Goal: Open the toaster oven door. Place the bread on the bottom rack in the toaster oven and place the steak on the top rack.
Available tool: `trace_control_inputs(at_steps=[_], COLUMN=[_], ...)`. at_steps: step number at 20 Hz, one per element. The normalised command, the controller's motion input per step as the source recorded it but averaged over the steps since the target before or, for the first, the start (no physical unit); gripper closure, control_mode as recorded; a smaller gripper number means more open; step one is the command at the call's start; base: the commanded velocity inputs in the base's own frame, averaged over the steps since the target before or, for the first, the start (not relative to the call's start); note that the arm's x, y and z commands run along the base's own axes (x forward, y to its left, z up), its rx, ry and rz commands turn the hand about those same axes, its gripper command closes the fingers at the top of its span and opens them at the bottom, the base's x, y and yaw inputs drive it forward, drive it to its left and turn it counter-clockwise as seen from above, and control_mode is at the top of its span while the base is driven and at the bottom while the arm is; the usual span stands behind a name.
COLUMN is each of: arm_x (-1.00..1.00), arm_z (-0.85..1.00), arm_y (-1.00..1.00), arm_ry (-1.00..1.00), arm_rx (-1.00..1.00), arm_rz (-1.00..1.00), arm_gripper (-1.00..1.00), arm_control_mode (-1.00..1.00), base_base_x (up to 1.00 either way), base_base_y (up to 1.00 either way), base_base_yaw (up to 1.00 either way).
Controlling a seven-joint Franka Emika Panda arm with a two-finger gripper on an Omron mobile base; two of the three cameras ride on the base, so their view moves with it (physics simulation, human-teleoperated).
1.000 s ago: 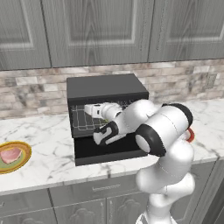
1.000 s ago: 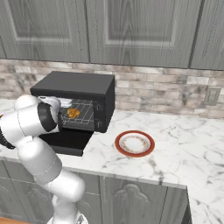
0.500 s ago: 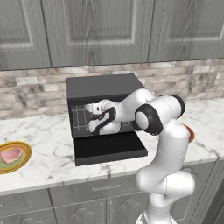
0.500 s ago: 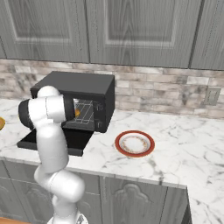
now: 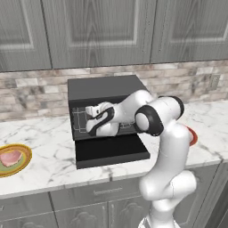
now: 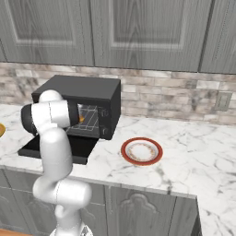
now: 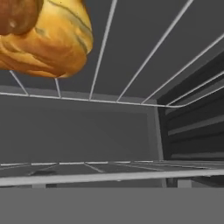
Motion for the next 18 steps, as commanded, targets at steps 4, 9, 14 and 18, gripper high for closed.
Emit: trace_control_inputs(at_steps=[4, 9, 14, 18], arm_x=[-0.98, -1.0, -1.0, -1.0], arm_z=[-0.86, -0.79, -0.74, -0.69], arm_y=[0.0, -0.02, -0.05, -0.05], arm_ry=[0.44, 0.55, 0.6, 0.59], arm_rx=[-0.01, -0.02, -0.03, -0.04], arm_rz=[-0.01, 0.0, 0.0, 0.0], arm_gripper=[-1.0, -1.0, -1.0, -1.0], arm_control_mode=[-1.0, -1.0, -1.0, -1.0], base_base_x=[0.0, 0.0, 0.0, 0.0], base_base_y=[0.0, 0.0, 0.0, 0.0], base_base_yaw=[0.0, 0.0, 0.0, 0.0])
